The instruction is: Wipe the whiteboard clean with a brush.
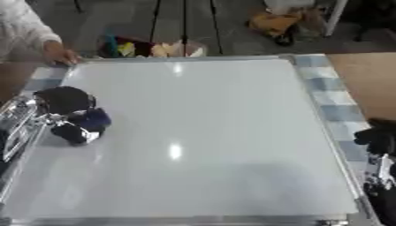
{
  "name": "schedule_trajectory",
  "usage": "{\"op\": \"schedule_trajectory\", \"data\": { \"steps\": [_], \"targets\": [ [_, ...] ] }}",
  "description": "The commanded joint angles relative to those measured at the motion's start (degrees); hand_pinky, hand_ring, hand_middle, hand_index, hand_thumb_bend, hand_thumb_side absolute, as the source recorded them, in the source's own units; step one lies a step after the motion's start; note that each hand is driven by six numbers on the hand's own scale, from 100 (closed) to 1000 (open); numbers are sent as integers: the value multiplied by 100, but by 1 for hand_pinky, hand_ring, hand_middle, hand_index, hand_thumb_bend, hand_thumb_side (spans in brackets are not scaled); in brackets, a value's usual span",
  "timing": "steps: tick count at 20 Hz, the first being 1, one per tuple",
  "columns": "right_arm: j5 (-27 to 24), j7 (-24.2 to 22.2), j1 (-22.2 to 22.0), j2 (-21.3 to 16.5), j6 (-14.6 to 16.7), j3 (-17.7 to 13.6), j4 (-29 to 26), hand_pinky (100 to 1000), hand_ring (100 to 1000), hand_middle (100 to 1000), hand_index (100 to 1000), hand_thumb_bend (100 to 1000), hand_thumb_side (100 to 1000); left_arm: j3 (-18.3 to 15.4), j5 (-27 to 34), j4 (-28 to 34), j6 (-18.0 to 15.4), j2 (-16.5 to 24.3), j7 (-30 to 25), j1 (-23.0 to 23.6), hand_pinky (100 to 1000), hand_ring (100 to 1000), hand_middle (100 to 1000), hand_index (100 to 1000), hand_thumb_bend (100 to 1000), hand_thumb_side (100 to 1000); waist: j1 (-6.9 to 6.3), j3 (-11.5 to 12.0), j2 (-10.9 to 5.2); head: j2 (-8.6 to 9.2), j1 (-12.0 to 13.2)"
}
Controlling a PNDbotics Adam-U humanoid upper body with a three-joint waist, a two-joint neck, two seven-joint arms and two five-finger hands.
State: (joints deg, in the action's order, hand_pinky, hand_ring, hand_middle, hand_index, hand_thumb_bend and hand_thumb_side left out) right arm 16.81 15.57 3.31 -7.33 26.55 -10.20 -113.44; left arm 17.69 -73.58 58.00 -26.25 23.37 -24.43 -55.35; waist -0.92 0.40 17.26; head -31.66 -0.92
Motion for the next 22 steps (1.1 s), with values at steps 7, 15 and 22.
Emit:
{"op": "schedule_trajectory", "data": {
  "steps": [7,15,22],
  "targets": [
    [-77,11,-7,-101,-8,-24,-116,472,528,424,675,100,661,217,323,318,109,-232,-264,185,490,509,314,453,100,764,28,48,-104,2,12],
    [-79,-7,2,-92,-6,-14,-116,472,528,423,675,100,660,226,310,352,153,-206,-250,190,490,511,315,456,100,759,32,42,-85,36,24],
    [-71,-30,6,-77,1,-1,-116,472,529,423,676,100,663,47,43,116,340,-92,36,197,499,516,321,460,100,740,39,26,-65,90,20]
  ]
}}
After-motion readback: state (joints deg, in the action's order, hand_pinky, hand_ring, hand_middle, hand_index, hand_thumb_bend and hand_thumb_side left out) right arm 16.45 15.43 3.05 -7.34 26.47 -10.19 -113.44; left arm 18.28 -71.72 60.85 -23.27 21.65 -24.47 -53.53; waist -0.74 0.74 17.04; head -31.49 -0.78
